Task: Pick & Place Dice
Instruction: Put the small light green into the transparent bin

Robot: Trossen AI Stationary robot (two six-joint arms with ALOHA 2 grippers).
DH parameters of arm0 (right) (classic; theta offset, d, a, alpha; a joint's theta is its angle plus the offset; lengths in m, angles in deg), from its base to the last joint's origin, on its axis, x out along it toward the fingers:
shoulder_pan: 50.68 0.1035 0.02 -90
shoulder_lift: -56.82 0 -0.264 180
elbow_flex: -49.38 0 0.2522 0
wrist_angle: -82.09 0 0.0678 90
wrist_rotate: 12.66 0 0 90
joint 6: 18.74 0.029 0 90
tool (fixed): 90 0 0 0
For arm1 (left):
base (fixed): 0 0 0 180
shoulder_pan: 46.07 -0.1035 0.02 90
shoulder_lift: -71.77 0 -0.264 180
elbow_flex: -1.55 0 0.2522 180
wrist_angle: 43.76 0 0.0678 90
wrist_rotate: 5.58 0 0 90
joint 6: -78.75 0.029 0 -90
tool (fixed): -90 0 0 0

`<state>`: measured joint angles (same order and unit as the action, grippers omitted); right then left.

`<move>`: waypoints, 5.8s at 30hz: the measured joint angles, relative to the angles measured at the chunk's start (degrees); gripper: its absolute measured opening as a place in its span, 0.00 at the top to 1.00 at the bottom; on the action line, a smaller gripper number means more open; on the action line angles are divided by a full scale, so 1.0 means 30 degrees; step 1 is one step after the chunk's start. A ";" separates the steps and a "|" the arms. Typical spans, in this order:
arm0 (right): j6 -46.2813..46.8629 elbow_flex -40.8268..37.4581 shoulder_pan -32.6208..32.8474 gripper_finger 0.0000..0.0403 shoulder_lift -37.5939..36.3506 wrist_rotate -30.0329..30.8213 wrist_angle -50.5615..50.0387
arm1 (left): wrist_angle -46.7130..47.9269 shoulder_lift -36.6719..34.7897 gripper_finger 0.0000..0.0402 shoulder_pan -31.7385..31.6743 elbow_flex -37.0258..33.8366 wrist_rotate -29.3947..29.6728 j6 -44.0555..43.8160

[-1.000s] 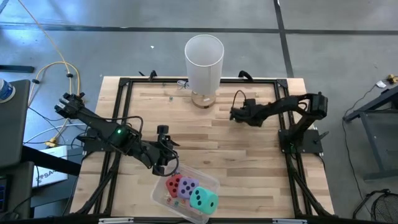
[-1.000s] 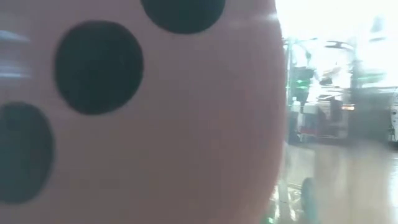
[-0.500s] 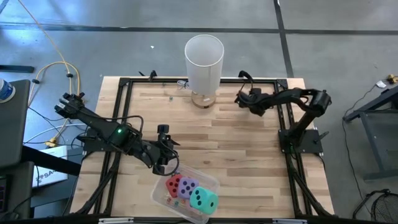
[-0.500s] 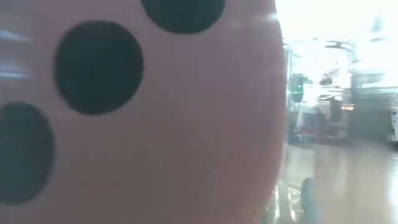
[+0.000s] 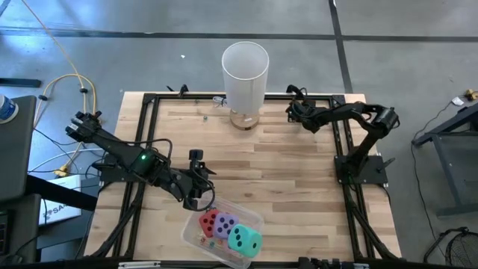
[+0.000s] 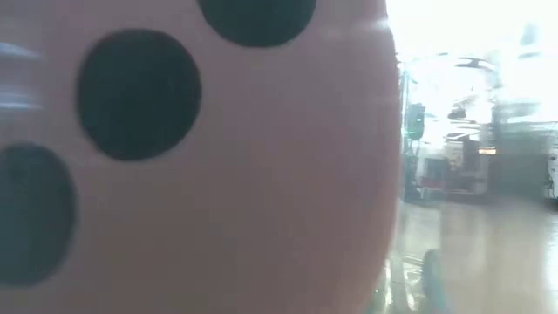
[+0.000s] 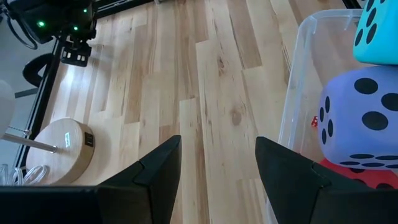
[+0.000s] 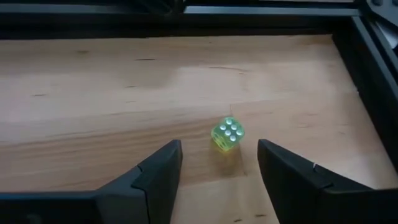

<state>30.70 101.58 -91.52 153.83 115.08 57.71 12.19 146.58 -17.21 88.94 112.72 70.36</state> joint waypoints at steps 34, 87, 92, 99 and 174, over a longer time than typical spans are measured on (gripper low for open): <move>0.0672 0.0220 -0.0314 0.61 0.0007 -0.0247 0.0106 | 0.0007 0.0000 0.51 0.0000 -0.0007 -0.0219 -0.0214; 0.3519 0.4253 -0.3694 0.64 0.0000 -0.6704 -0.5667 | -0.0080 0.0000 0.51 0.2133 -0.1195 -0.1501 -0.1683; 0.3499 0.4259 -0.3694 0.70 0.0000 -0.6661 -0.5681 | -0.0080 0.0000 0.51 0.2501 -0.1195 -0.1494 -0.1819; 0.3359 0.4253 -0.3694 0.74 0.0000 -0.6726 -0.5751 | -0.0080 0.0000 0.51 0.2739 -0.1195 -0.1451 -0.1829; -1.0315 0.6308 2.0133 0.91 -0.7389 -0.1306 0.0038 | -0.0908 0.0007 0.51 0.3571 -0.1508 -0.0964 0.0676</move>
<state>-0.25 120.50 -31.13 131.66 111.16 57.82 9.47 146.60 -6.50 84.42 109.82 72.39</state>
